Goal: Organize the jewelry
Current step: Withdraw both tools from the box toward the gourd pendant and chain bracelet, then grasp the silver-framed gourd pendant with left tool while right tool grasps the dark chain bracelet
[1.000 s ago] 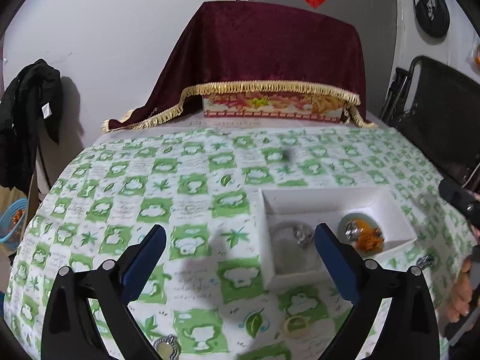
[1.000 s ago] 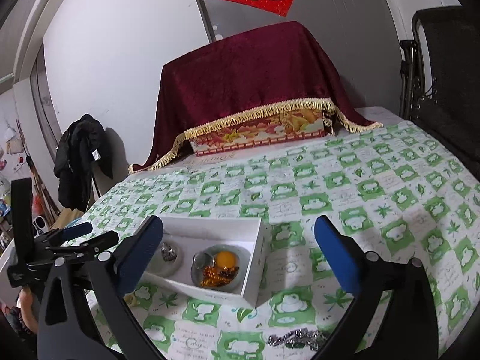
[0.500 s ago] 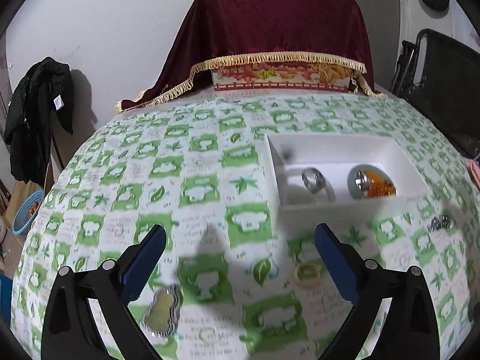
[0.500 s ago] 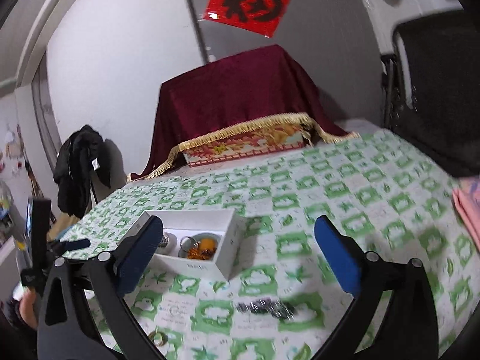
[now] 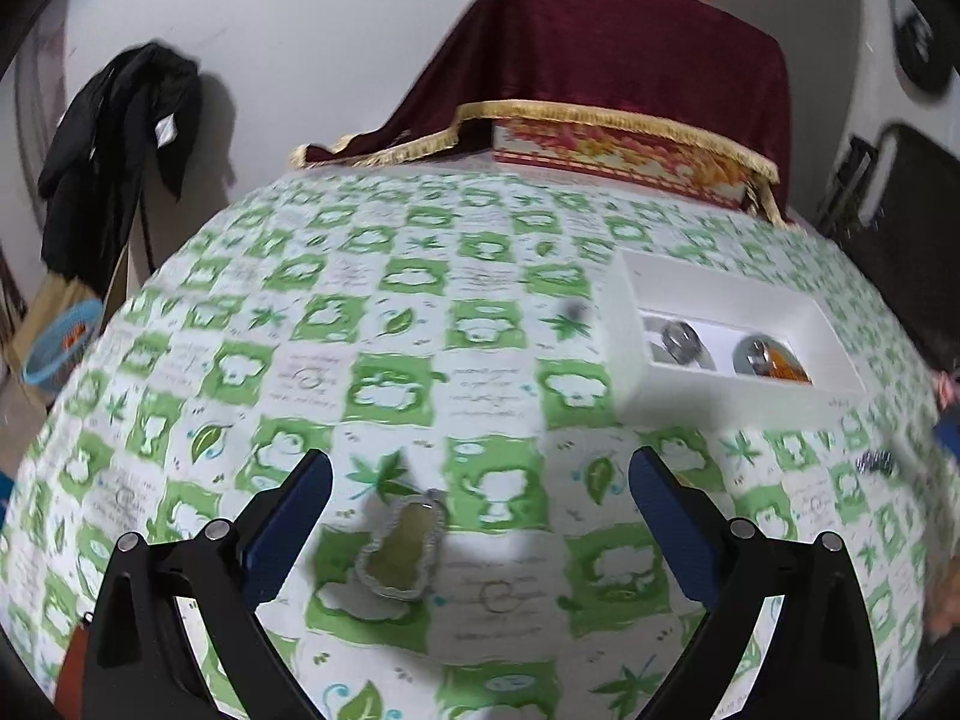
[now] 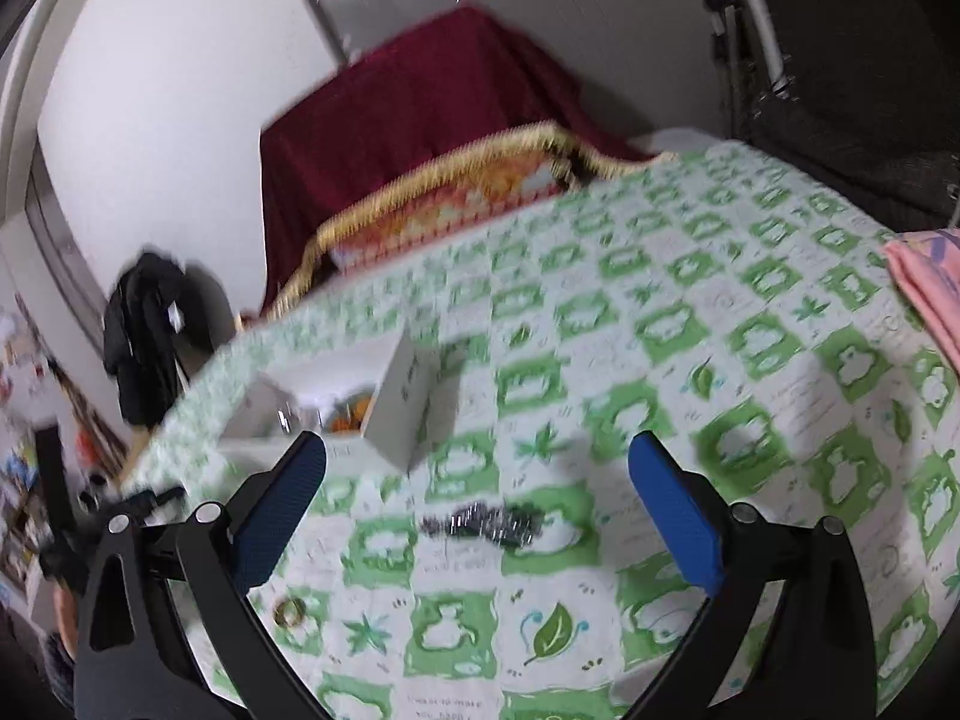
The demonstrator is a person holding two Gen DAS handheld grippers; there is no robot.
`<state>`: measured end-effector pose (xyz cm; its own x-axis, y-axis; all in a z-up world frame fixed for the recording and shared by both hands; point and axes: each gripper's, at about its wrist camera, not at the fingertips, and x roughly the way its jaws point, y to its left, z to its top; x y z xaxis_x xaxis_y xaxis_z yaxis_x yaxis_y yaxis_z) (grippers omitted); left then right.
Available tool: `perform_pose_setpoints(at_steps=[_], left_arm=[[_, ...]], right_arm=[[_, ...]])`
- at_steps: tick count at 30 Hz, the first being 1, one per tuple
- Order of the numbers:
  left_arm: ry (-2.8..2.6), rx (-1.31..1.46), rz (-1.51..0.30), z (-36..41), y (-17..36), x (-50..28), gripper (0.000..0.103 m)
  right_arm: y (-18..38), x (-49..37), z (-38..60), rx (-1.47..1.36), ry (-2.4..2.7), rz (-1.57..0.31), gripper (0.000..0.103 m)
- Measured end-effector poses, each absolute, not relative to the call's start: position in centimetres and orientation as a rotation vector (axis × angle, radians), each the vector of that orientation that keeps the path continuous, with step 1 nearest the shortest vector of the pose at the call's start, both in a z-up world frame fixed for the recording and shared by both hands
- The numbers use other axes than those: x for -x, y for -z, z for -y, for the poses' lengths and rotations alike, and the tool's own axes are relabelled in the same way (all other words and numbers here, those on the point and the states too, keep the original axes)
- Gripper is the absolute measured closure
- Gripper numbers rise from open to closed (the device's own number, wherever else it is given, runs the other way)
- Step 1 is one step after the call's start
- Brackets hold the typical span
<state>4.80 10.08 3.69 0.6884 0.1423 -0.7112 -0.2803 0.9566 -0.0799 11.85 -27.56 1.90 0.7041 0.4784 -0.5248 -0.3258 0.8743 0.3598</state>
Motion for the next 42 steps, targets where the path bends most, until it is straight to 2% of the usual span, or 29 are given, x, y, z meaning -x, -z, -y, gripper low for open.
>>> perform_pose_setpoints(at_steps=[6, 10, 13, 16, 18, 19, 25, 28, 31, 32, 33, 35, 42], left_arm=[[-0.241, 0.239, -0.786, -11.1, -3.5, -4.8, 0.003], [-0.253, 0.214, -0.781, -10.9, -3.7, -4.7, 0.003], [-0.256, 0.212, -0.785, -10.9, -3.6, -4.8, 0.003], [-0.257, 0.217, -0.793, -10.9, -3.5, -4.9, 0.003], [-0.265, 0.216, -0.792, -11.0, -3.5, -4.9, 0.003], [-0.269, 0.215, -0.79, -11.1, -3.6, -4.8, 0.003], [-0.3, 0.245, -0.768, -12.4, -4.0, -4.4, 0.003], [-0.292, 0.291, -0.763, -13.4, -4.0, -4.0, 0.003], [-0.289, 0.318, -0.761, -13.9, -4.0, -3.7, 0.003], [-0.289, 0.323, -0.76, -14.1, -4.0, -3.6, 0.003], [-0.289, 0.329, -0.758, -14.2, -4.0, -3.5, 0.003], [-0.288, 0.339, -0.756, -14.4, -4.0, -3.3, 0.003], [-0.235, 0.302, -0.788, -13.8, -3.3, -2.3, 0.004]], right_arm=[[0.6, -12.1, 22.3, -0.01, -0.542, -0.811, 0.004], [-0.6, -9.2, 20.2, 0.068, -0.747, -0.72, 0.005], [-1.9, -8.1, 21.1, 0.108, -0.654, -0.592, 0.005], [-1.3, -9.8, 22.6, 0.083, -0.517, -0.629, 0.005], [-0.6, -10.9, 23.3, 0.046, -0.496, -0.689, 0.019], [-0.5, -11.1, 23.3, 0.038, -0.509, -0.697, 0.021], [-0.3, -10.3, 21.5, 0.143, -0.545, -0.709, 0.021], [0.5, -11.2, 21.3, 0.148, -0.515, -0.771, 0.023], [1.1, -11.9, 20.8, 0.158, -0.514, -0.818, 0.044], [1.3, -11.9, 20.7, 0.165, -0.512, -0.824, 0.056], [1.4, -11.9, 20.6, 0.171, -0.513, -0.828, 0.062], [1.4, -11.8, 20.5, 0.176, -0.513, -0.83, 0.065], [1.4, -11.8, 20.5, 0.177, -0.513, -0.831, 0.065]])
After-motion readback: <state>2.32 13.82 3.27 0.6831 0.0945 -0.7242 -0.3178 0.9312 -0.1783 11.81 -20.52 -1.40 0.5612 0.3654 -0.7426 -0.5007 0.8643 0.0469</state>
